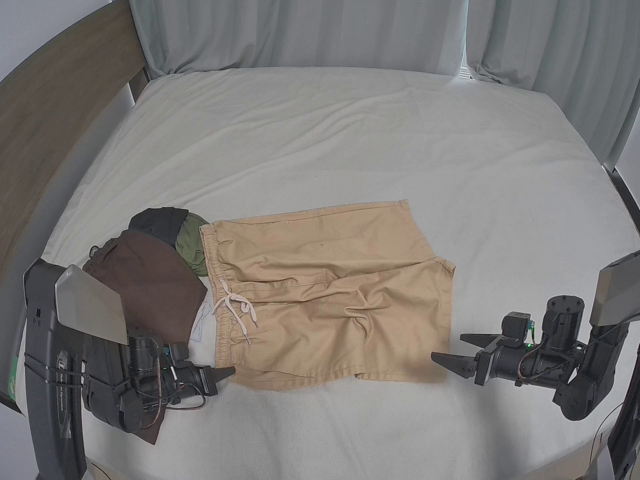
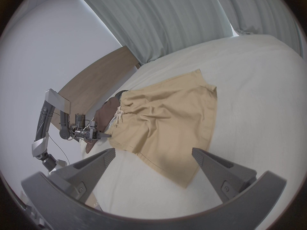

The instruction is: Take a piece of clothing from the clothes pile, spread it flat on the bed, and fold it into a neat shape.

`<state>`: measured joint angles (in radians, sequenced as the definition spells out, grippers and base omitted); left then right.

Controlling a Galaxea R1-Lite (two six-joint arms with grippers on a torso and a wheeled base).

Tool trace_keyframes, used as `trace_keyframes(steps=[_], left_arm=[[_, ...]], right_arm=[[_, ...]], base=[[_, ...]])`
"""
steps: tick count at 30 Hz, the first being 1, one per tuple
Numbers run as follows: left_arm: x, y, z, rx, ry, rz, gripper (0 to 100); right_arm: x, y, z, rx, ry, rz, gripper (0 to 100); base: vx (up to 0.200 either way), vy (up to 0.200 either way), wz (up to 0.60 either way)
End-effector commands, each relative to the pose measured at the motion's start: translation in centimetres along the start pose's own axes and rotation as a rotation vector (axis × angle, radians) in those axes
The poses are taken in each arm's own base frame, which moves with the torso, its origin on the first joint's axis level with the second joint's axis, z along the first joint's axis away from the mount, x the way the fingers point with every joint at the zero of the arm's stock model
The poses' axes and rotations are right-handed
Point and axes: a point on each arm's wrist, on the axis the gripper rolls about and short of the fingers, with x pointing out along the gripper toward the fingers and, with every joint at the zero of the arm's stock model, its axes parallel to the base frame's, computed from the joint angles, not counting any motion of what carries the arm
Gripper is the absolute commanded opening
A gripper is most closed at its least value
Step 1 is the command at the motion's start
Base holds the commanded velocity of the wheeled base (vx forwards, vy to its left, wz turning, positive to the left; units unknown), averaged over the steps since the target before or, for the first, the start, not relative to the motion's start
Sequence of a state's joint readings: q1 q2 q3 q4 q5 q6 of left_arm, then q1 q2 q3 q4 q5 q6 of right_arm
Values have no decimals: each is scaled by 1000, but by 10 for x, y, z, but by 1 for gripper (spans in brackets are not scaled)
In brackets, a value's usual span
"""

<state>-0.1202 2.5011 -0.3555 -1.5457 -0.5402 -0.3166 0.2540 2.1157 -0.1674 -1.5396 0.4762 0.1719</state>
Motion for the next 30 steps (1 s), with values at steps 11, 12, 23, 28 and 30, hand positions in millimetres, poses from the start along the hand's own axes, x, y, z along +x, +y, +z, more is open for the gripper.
trace_keyframes(steps=[11, 12, 23, 28, 30], left_arm=[[0, 0, 2, 6, -11, 0, 0], [0, 0, 2, 7, -10, -1, 0], [0, 0, 1, 8, -8, -2, 0], [0, 0, 1, 7, -7, -1, 0], [0, 0, 1, 7, -7, -1, 0]], right_arm=[[1, -16, -22, 29, 89, -18, 100], [0, -17, -24, 35, 98, -21, 100], [6, -26, -40, 72, 156, -27, 100], [14, -31, -43, 92, 160, -32, 100], [17, -33, -45, 112, 162, -34, 100]], base=[[0, 0, 0], [0, 0, 0], [0, 0, 0], [0, 0, 0], [0, 0, 0]])
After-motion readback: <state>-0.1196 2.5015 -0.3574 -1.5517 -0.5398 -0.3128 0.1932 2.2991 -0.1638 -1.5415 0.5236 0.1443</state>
